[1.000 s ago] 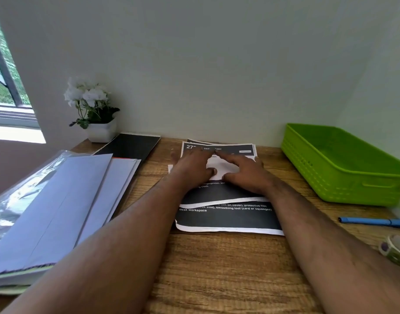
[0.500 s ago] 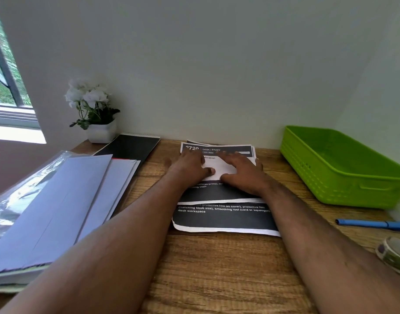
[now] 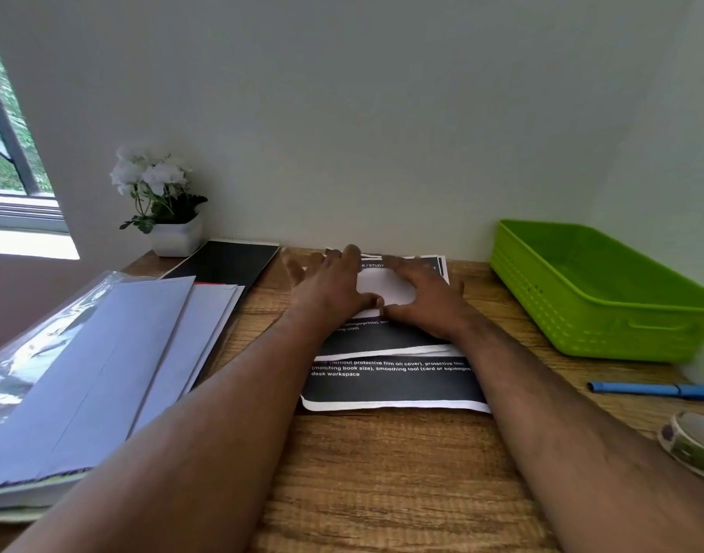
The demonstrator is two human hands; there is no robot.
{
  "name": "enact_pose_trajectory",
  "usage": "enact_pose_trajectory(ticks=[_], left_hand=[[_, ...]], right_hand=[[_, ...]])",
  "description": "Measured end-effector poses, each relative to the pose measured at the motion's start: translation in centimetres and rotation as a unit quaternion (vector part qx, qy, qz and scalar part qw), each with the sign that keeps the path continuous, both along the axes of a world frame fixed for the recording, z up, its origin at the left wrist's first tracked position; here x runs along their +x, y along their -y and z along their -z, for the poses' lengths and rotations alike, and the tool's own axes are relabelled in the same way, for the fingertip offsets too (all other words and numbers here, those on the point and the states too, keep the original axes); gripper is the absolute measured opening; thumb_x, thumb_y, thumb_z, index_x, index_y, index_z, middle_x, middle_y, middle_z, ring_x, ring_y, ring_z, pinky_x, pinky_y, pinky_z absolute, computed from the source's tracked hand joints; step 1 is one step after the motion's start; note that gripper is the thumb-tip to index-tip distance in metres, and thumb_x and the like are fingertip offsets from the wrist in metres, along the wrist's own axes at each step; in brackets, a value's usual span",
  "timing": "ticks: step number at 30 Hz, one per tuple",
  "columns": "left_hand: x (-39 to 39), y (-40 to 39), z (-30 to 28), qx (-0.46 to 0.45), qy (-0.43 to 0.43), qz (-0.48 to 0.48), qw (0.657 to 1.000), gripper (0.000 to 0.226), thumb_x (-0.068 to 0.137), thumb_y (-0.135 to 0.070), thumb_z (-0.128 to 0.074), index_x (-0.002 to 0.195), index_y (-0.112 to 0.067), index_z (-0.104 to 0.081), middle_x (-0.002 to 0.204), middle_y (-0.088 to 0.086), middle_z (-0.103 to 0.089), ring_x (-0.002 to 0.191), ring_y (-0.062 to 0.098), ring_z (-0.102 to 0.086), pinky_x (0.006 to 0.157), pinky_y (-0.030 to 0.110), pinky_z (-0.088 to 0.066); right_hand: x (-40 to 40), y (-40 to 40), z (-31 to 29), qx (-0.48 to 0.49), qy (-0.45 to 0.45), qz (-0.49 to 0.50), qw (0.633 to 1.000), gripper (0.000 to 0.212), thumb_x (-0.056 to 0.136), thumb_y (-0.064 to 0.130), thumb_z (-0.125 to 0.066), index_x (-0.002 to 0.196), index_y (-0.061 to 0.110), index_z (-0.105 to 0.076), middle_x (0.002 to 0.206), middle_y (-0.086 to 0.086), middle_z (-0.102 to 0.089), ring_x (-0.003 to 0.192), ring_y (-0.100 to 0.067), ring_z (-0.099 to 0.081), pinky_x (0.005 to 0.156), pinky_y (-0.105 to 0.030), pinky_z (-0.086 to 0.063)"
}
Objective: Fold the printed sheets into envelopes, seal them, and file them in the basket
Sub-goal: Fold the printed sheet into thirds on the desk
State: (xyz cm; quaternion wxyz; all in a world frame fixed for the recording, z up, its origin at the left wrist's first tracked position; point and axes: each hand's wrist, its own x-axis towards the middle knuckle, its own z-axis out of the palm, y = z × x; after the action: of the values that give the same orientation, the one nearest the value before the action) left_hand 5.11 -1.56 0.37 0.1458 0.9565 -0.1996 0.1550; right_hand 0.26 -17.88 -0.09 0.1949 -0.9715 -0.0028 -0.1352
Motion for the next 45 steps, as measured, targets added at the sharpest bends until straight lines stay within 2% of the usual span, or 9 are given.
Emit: enact_pose_trajectory(ticks=[4, 8, 12, 18, 24, 28, 35, 41, 45], left_hand=[[-1.1, 0.3, -0.8, -0.024, 0.122, 0.046, 0.991, 0.028, 0.087, -0.045, -0.063, 0.101, -0.028, -0.046, 0.105, -0.01, -0.064, 0.122, 0.019, -0.047, 0.112, 0.058, 0.003], [-1.4, 0.3, -0.7, 0.034, 0.148, 0.031, 0.988, 0.009, 0.087, -0.025, -0.059, 0.095, -0.027, -0.055, 0.097, -0.01, -0.064, 0.124, 0.018, -0.046, 0.112, 0.063, 0.008], [-1.5, 0.5, -0.3, 0.08, 0.033, 0.012, 0.996, 0.008, 0.09, -0.033, -0.053, 0.097, -0.03, -0.051, 0.102, -0.003, -0.063, 0.122, 0.025, -0.051, 0.102, 0.067, 0.023], [-1.8, 0.6, -0.5, 0.076, -0.116, 0.02, 0.99, 0.047, 0.086, -0.056, -0.044, 0.123, -0.027, -0.048, 0.125, 0.001, -0.063, 0.123, 0.031, -0.054, 0.108, 0.072, 0.006], [-2.5, 0.6, -0.5, 0.15, -0.104, 0.019, 0.983, 0.065, 0.093, -0.063, -0.021, 0.148, -0.03, -0.034, 0.147, 0.004, -0.048, 0.14, 0.028, -0.036, 0.104, 0.071, 0.021], [-2.2, 1.0, -0.3, 0.12, -0.175, 0.04, 0.976, 0.052, 0.095, -0.045, -0.028, 0.14, -0.022, -0.042, 0.147, 0.005, -0.044, 0.137, 0.03, -0.037, 0.111, 0.069, -0.01], [-1.9, 1.2, 0.4, 0.028, -0.208, 0.033, 0.977, 0.049, 0.104, -0.037, -0.02, 0.148, -0.022, -0.034, 0.157, 0.0, -0.031, 0.148, 0.026, -0.016, 0.113, 0.067, -0.003], [-1.4, 1.9, 1.4, 0.036, -0.211, 0.025, 0.977, 0.05, 0.104, -0.032, -0.02, 0.154, -0.028, -0.016, 0.162, -0.009, -0.013, 0.151, 0.028, 0.0, 0.109, 0.072, 0.004], [-1.3, 2.1, 1.5, 0.054, -0.213, 0.021, 0.975, 0.051, 0.103, -0.031, -0.018, 0.154, -0.029, -0.015, 0.162, -0.009, -0.011, 0.15, 0.03, 0.0, 0.107, 0.075, 0.003]], right_hand=[[0.4, 0.4, 0.0, -0.076, 0.113, 0.02, 0.991, 0.073, 0.08, 0.035, -0.071, 0.144, 0.039, -0.035, 0.146, 0.007, -0.042, 0.142, -0.011, -0.026, 0.114, -0.052, 0.005], [0.4, 0.5, 0.1, -0.113, 0.223, 0.033, 0.968, 0.031, 0.074, 0.006, -0.067, 0.096, 0.028, -0.067, 0.109, 0.008, -0.06, 0.117, -0.015, -0.052, 0.113, -0.048, 0.002], [0.4, 0.3, 0.1, -0.112, 0.079, 0.032, 0.99, 0.035, 0.075, 0.008, -0.059, 0.099, 0.034, -0.058, 0.117, 0.011, -0.062, 0.118, -0.013, -0.053, 0.114, -0.048, 0.0], [0.2, 0.7, 0.4, -0.036, -0.07, 0.007, 0.997, 0.046, 0.082, 0.053, -0.055, 0.127, 0.042, -0.051, 0.137, 0.011, -0.054, 0.129, -0.014, -0.046, 0.113, -0.05, -0.023], [0.3, 1.2, 0.5, -0.025, -0.105, -0.017, 0.994, 0.052, 0.087, 0.059, -0.044, 0.137, 0.045, -0.045, 0.152, 0.017, -0.034, 0.142, -0.007, -0.026, 0.117, -0.054, -0.004], [0.4, 1.1, 0.4, -0.022, -0.13, -0.009, 0.991, 0.054, 0.094, 0.063, -0.031, 0.143, 0.043, -0.037, 0.154, 0.021, -0.026, 0.144, -0.004, -0.018, 0.114, -0.055, 0.012], [0.4, -0.1, 0.3, -0.192, -0.109, 0.012, 0.975, 0.045, 0.103, 0.041, -0.021, 0.146, 0.033, -0.028, 0.155, 0.011, -0.03, 0.146, -0.011, -0.02, 0.112, -0.062, 0.011], [0.4, -2.7, 0.4, -0.133, -0.086, -0.017, 0.987, 0.039, 0.102, 0.025, -0.028, 0.138, 0.022, -0.043, 0.139, -0.004, -0.051, 0.129, -0.023, -0.046, 0.115, -0.05, -0.012], [0.5, -3.0, 0.6, -0.123, -0.08, 0.0, 0.989, 0.036, 0.101, 0.027, -0.028, 0.129, 0.022, -0.05, 0.131, -0.004, -0.058, 0.123, -0.024, -0.051, 0.115, -0.051, -0.011]])
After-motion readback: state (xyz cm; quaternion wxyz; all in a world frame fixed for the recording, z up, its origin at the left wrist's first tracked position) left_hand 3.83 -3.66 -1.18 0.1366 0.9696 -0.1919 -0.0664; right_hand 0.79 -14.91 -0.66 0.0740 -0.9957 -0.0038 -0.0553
